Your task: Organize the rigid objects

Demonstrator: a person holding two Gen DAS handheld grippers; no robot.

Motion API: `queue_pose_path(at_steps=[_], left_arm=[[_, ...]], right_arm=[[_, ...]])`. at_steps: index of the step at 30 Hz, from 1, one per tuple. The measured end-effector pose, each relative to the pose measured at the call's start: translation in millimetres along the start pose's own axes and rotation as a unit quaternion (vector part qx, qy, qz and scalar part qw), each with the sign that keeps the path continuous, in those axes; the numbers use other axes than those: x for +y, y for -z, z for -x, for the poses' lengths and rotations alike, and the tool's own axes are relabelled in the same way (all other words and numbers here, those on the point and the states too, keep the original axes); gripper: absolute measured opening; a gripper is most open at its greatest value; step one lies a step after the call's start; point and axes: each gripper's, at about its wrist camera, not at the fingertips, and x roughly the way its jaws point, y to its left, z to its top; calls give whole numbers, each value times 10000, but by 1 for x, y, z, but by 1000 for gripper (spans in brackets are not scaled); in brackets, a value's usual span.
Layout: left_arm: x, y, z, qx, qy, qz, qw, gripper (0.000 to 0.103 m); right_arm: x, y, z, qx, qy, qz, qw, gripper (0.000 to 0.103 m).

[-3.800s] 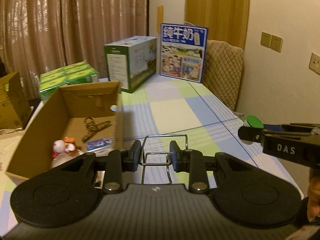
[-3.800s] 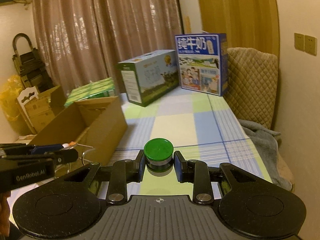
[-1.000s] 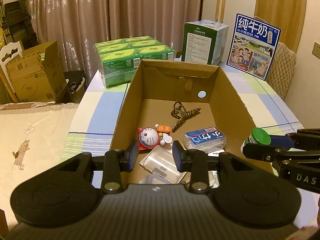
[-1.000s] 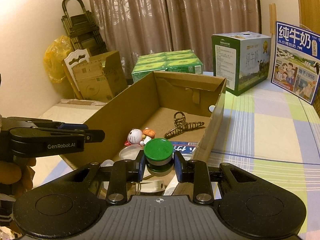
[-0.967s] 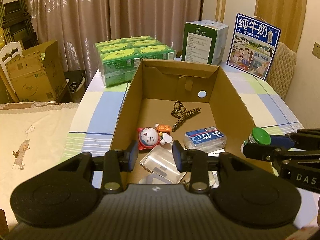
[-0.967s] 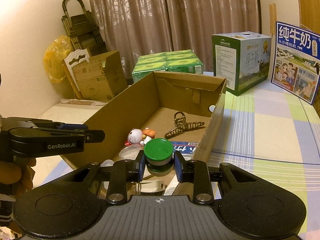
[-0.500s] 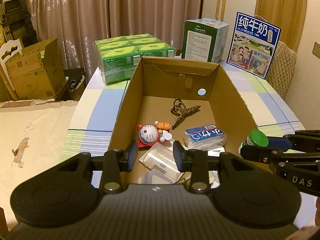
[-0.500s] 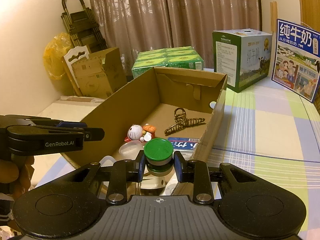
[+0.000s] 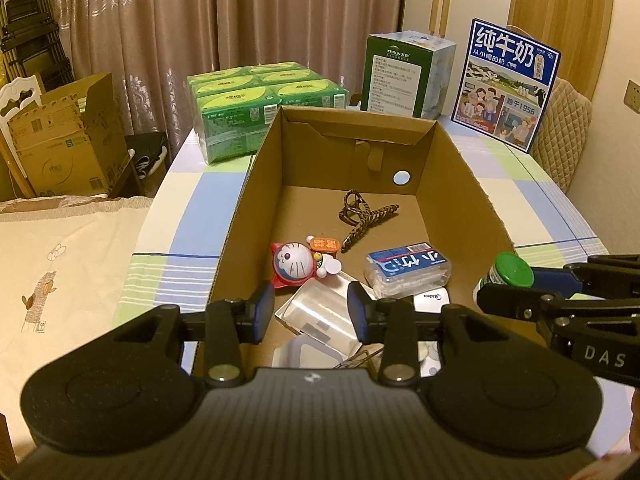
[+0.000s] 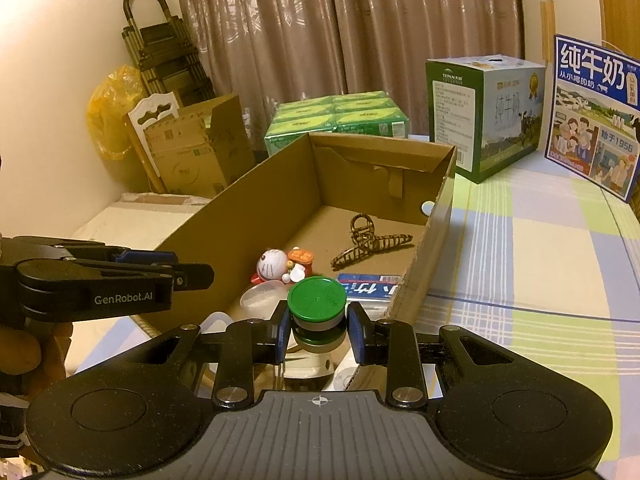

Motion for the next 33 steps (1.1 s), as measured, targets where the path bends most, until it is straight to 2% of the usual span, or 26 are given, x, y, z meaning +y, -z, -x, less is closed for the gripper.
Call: queue_pose_path(at_steps=[3,5,9,15,18,26,33], left_arm=[[-1,0,0,5,-4,-18,10000,37],[-1,0,0,3,-18,-15,10000,46],[0,1,1,-21,-34,-20,10000,56],[4,3,5,-30,-47,6,10000,72],[3,3,10,-30,3,-19,10000,77],[-3,10,35,-90,-14,-55,9999,95],[-6,22,64,-38,-10,-84,10000,98]], right_arm=[[-1,0,-1,17,-37,-53,10000,27],[-2,0,-4,54,-32,-115,9999,28],[-4,3,0,-55,-89,-236,9997,39],[3,6,15,-252,-48,-9,9997,52],[3,10,26,-288,116,-54,9995,63],[0,21,55,-125,497,-467,9976,77],[0,31,82,-4,709,-748,9947,84]])
